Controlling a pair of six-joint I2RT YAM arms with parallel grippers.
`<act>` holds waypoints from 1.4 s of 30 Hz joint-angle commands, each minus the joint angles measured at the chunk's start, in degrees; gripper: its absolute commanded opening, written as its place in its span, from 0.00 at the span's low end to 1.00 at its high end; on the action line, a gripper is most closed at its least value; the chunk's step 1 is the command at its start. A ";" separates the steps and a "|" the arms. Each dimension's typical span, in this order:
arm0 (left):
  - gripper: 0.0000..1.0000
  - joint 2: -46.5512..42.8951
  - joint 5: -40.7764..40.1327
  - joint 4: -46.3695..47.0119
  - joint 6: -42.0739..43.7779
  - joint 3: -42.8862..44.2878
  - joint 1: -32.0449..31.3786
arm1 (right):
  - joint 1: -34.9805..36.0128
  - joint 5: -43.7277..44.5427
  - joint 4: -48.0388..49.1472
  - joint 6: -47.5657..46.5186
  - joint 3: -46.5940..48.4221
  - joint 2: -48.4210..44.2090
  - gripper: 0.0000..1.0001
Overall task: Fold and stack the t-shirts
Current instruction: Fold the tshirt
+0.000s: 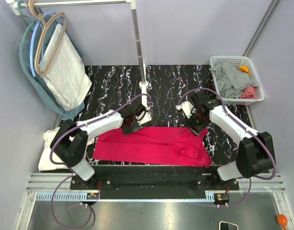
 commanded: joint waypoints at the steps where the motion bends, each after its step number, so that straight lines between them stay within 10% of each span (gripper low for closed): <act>1: 0.65 -3.49 0.83 0.59 0.07 -0.80 0.33 | 0.34 4.67 8.68 -0.29 1.32 4.24 0.64; 31: 0.69 -7.10 18.40 -12.23 18.53 -3.27 8.06 | -4.06 11.79 21.87 -6.18 2.90 18.92 0.63; 42: 0.52 -1.13 21.39 -12.68 19.50 -0.46 9.03 | -4.50 11.62 22.49 -6.88 4.30 20.51 0.63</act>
